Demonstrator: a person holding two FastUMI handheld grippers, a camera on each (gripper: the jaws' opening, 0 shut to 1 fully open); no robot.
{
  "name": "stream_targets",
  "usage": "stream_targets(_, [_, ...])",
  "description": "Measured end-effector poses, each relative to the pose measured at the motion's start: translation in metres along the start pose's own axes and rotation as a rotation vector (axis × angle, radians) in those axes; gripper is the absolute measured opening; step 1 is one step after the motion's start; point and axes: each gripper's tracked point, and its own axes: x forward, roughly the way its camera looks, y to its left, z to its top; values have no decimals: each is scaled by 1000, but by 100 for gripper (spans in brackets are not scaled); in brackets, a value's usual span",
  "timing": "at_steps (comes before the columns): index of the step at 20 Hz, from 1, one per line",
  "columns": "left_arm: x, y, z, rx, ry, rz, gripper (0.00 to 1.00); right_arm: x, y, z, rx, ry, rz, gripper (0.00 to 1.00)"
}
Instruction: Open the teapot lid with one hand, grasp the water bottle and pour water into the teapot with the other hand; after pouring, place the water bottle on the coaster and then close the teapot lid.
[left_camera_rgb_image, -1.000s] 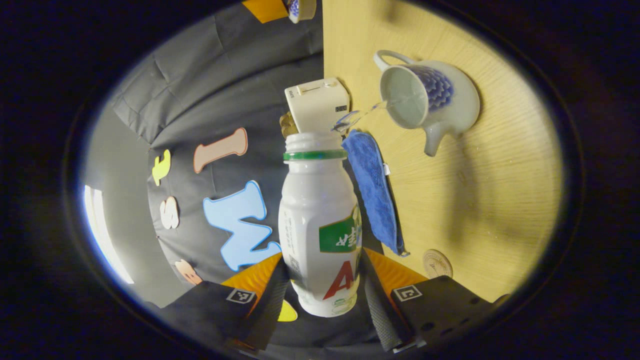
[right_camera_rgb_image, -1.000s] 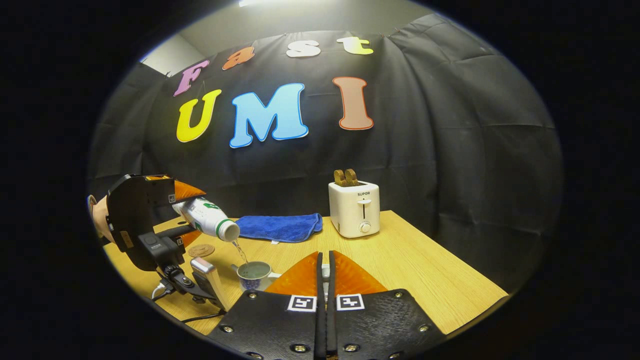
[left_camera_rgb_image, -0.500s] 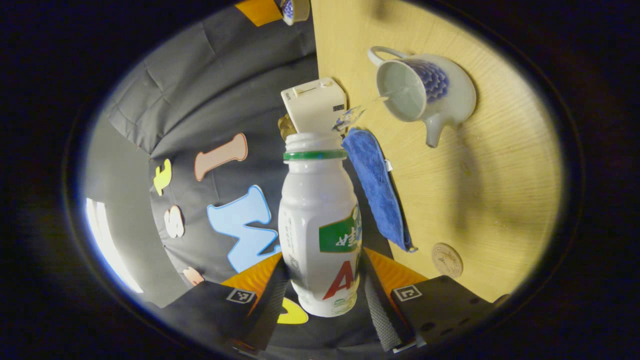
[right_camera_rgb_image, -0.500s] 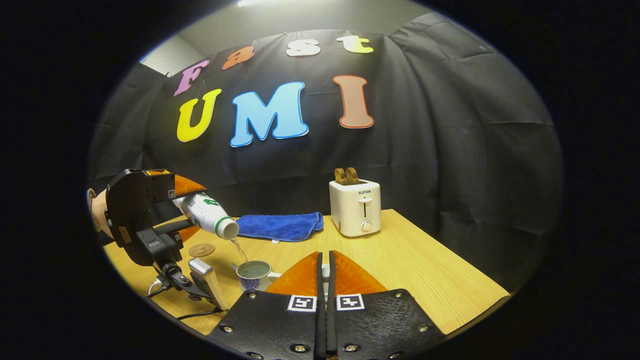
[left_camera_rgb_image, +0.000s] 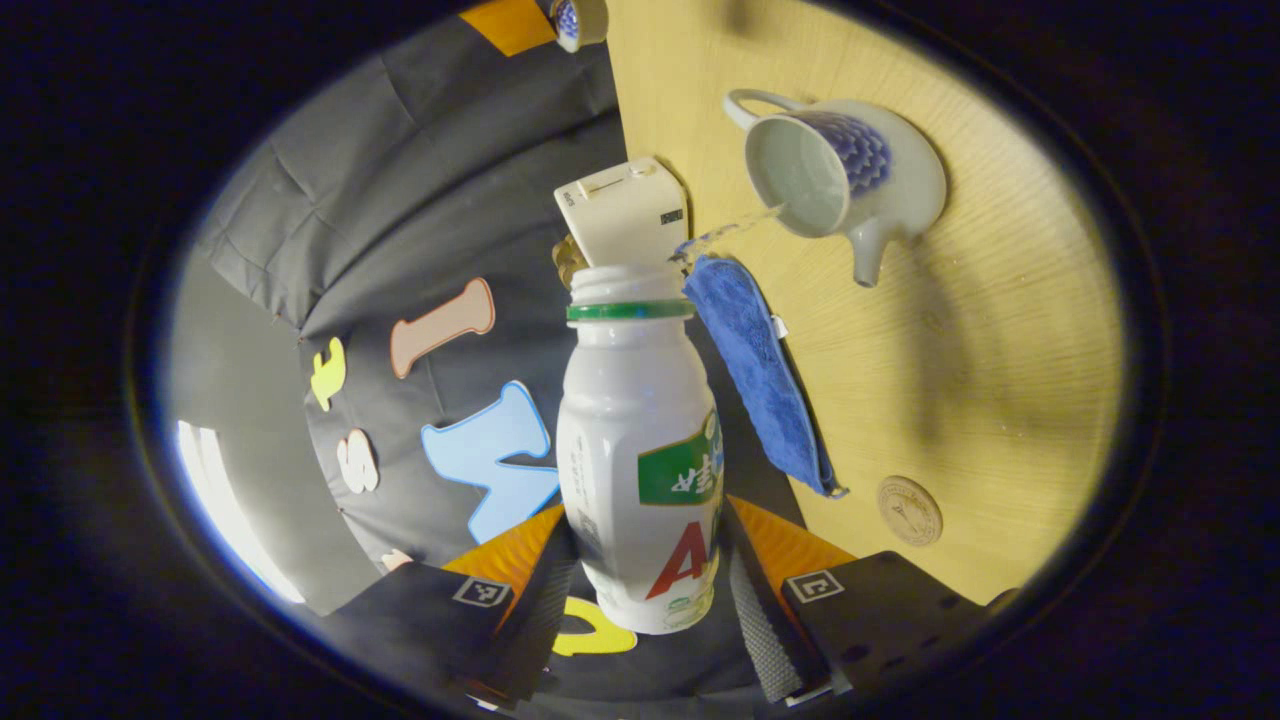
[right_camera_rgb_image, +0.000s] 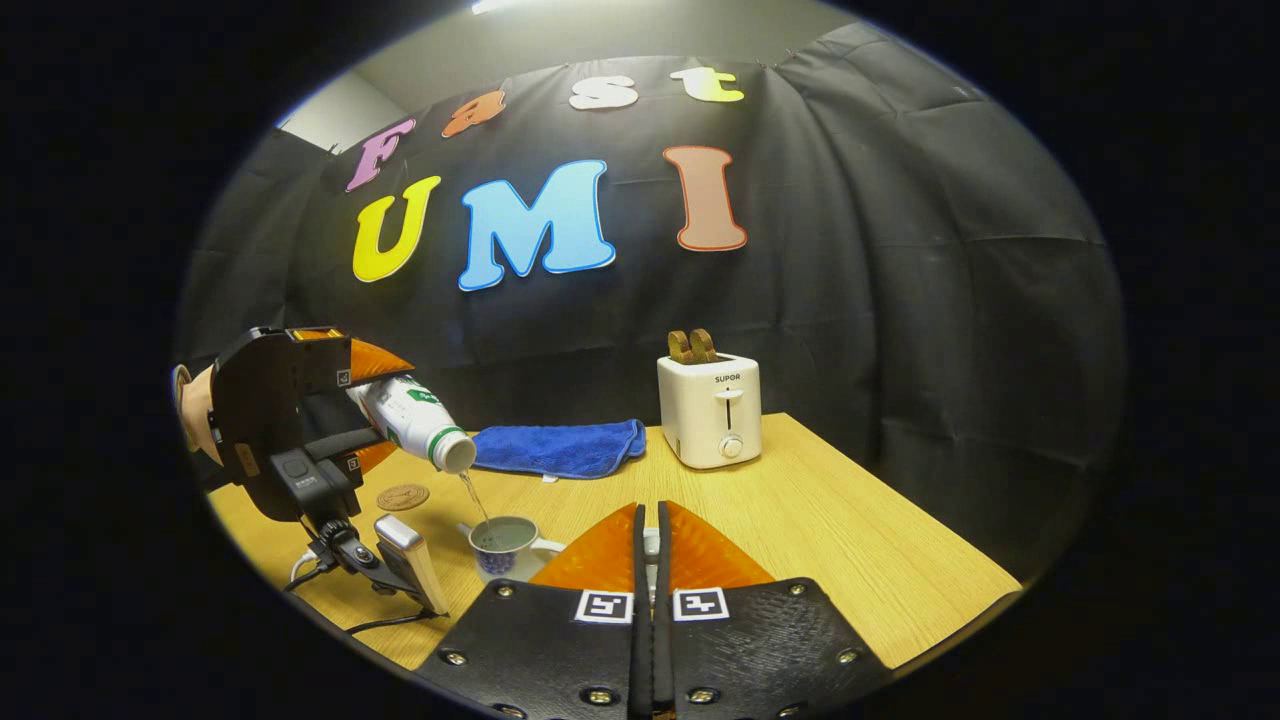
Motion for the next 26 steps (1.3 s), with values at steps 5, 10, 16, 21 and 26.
stream_targets(5, [0,4,2,41,-4,9,90,0,-2,-2,-2,1,1,0])
stream_targets(10, [0,10,5,82,-11,25,85,-1,-3,-3,3,5,3,0])
stream_targets(16, [-1,19,13,131,-30,58,85,-3,-3,-4,-1,8,8,0])
stream_targets(21, [-2,25,21,173,-51,102,85,-3,-5,-5,-3,9,3,0])
stream_targets(26, [-2,25,23,157,-66,112,84,-4,-5,-6,-5,14,-2,0])
